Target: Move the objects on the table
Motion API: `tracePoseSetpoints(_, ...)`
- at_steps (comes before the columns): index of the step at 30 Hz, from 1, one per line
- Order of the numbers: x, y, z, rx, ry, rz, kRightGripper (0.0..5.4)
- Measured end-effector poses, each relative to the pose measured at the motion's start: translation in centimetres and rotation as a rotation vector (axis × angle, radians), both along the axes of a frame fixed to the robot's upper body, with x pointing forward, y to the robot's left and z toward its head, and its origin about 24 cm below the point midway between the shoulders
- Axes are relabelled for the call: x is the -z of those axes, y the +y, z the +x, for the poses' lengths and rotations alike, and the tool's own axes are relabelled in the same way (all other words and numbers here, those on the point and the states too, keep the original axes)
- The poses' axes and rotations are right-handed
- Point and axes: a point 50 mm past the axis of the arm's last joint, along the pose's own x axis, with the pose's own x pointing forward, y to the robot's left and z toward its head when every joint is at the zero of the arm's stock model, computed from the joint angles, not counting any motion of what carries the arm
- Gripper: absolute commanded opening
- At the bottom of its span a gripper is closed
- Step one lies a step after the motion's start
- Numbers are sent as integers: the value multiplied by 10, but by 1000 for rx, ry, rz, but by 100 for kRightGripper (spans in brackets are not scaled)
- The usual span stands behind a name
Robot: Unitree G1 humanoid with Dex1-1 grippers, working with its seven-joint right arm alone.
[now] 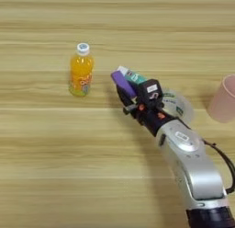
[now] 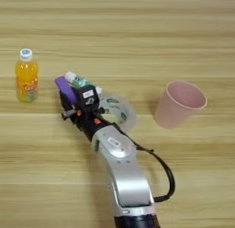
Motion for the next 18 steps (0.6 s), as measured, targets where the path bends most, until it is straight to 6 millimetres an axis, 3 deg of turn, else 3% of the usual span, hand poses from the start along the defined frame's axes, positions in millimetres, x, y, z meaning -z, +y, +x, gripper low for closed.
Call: tracePoseSetpoints(18, -14, -74, -10, 265, -43, -22, 143)
